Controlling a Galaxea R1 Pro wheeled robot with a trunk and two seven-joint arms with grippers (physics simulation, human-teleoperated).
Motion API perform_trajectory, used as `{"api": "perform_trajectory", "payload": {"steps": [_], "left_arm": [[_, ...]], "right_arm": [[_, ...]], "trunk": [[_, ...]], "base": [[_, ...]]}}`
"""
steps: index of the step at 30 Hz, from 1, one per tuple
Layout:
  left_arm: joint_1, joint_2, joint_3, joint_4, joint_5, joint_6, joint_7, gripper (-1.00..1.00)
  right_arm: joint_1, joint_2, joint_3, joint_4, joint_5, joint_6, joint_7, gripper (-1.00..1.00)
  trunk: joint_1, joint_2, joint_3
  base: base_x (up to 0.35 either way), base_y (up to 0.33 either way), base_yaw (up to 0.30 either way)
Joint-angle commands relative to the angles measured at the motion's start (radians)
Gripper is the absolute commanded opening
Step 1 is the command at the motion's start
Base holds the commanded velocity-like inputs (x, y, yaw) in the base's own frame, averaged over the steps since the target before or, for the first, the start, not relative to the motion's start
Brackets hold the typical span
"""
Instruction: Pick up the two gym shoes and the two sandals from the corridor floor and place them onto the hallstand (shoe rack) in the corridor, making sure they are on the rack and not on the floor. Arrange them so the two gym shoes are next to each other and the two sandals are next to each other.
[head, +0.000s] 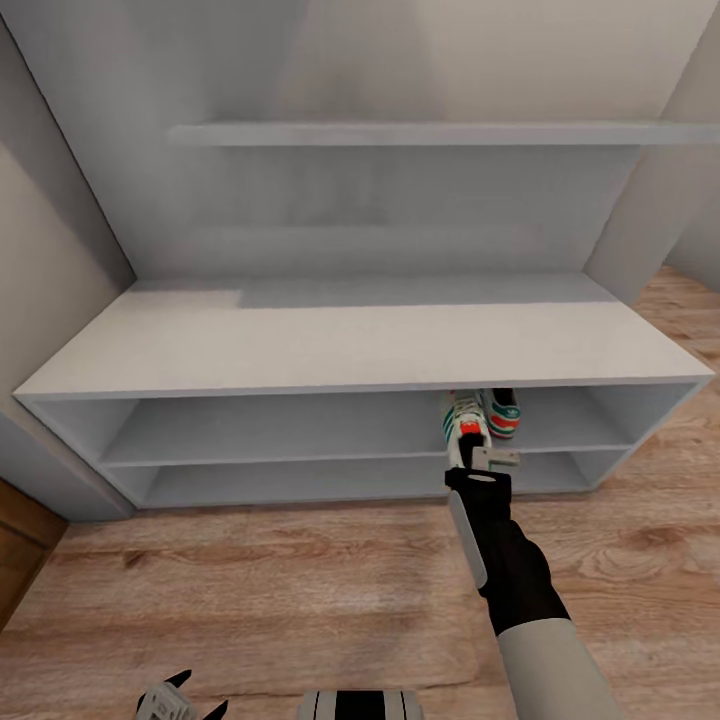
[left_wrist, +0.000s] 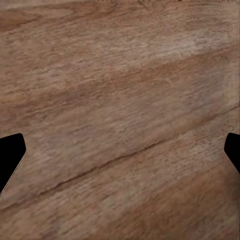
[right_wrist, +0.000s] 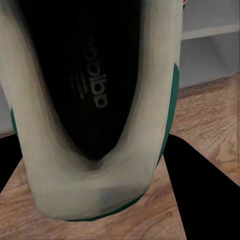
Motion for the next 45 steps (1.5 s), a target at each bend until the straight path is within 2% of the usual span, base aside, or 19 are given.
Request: {"api": "perform_trajectory", "payload": {"steps": [1, 45], "left_arm": [[-0.001, -0.001, 0.006, -0.001, -0.008, -0.005, -0.005, 1.00], [0.011, -0.001, 0.006, -0.007, -0.008, -0.006, -0.007, 1.00]], "right_arm": [[-0.001, 0.000, 0.000, 0.000, -0.004, 0.005, -0.006, -1.00], [-0.001, 0.000, -0.002, -0.001, -0.005, 0.005, -0.006, -1.00]], "trunk": [[0.000, 0.000, -0.001], [0.000, 0.000, -0.001]], "base": [[0.205, 0.000, 0.000], [0.093, 0.002, 0.000]]}}
